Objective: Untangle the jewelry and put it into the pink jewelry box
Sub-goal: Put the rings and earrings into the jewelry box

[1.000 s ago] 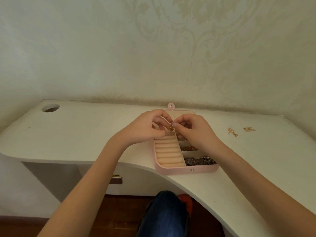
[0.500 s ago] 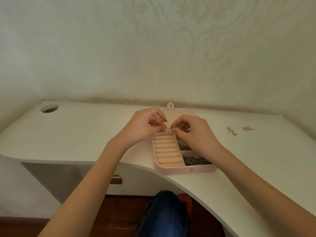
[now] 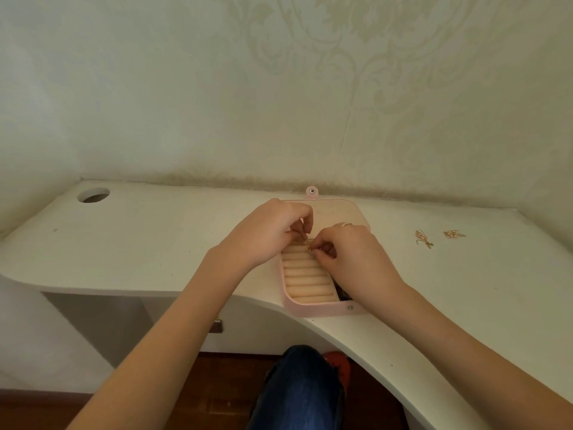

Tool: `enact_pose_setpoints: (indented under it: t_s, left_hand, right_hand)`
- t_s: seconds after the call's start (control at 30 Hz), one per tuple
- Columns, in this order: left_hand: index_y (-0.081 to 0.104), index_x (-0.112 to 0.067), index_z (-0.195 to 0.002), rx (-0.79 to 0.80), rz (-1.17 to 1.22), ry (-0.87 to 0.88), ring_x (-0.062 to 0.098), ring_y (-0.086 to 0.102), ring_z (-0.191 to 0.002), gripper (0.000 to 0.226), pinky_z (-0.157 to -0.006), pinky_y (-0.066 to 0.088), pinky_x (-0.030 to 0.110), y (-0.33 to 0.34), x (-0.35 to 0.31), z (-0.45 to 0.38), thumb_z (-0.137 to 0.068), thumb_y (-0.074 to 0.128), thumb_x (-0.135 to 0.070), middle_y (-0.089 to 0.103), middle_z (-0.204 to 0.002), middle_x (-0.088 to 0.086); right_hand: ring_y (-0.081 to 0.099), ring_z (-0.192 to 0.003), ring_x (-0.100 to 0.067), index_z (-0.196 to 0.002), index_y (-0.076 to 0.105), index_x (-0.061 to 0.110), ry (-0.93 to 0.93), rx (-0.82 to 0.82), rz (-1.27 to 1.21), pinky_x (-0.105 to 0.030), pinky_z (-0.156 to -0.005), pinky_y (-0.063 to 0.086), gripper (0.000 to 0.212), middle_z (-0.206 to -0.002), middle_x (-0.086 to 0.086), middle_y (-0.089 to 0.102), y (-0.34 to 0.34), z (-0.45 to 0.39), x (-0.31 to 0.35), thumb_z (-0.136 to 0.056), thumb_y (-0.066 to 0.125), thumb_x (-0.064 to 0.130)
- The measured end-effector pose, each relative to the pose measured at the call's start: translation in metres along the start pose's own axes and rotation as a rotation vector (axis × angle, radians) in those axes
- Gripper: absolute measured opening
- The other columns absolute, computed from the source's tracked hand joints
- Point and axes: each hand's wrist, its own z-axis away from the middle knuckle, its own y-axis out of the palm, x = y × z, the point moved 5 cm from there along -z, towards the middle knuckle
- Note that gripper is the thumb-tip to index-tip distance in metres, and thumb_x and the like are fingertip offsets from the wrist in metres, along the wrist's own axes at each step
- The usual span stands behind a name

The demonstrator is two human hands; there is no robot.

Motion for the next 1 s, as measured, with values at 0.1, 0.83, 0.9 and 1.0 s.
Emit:
enact_pose_setpoints:
  t_s: [0.1, 0.83, 0.9, 1.0]
  left_hand:
    - [0.058, -0.022, -0.079, -0.017, 0.076, -0.036, 0.0, 0.065, -0.078, 0.027, -0.077, 0.048, 0.02, 0.002, 0.002, 0.0, -0.076, 0.063, 0.004, 0.072, -0.083, -0.002]
    - [0.053, -0.022, -0.131, -0.034, 0.054, -0.007, 0.002, 0.049, -0.119, 0.054, -0.098, 0.027, 0.0, 0.012, 0.01, 0.038, -0.085, 0.046, 0.004, 0.058, -0.129, -0.004]
    - [0.053, -0.023, -0.131, -0.035, 0.045, -0.004, 0.006, 0.05, -0.12, 0.053, -0.097, 0.028, 0.001, 0.012, 0.011, 0.037, -0.085, 0.047, 0.003, 0.059, -0.129, -0.003]
    - [0.053, -0.023, -0.131, -0.036, 0.066, -0.007, 0.007, 0.052, -0.118, 0.052, -0.099, 0.034, 0.009, 0.011, 0.01, 0.036, -0.086, 0.05, 0.001, 0.061, -0.126, -0.005]
  right_hand:
    - [0.058, -0.092, -0.018, -0.106, 0.07, 0.019, 0.003, 0.014, 0.02, -0.031, -0.08, 0.046, 0.023, -0.1, -0.004, 0.064, -0.001, 0.001, 0.002, -0.093, 0.051, 0.02]
    - [0.059, -0.09, -0.019, -0.095, 0.073, 0.012, -0.011, 0.065, 0.036, -0.034, -0.079, 0.045, 0.022, -0.093, -0.006, 0.067, -0.002, 0.0, 0.002, -0.092, 0.052, 0.018]
    - [0.059, -0.077, -0.014, -0.089, 0.074, 0.014, -0.018, 0.087, -0.014, -0.033, -0.072, 0.046, 0.02, -0.081, -0.001, 0.067, -0.001, -0.002, -0.002, -0.09, 0.055, 0.02]
    - [0.038, -0.047, -0.009, -0.069, 0.068, 0.01, 0.019, 0.136, -0.132, -0.026, -0.052, 0.034, 0.033, -0.052, 0.005, 0.047, -0.004, -0.004, -0.014, -0.091, 0.056, 0.031]
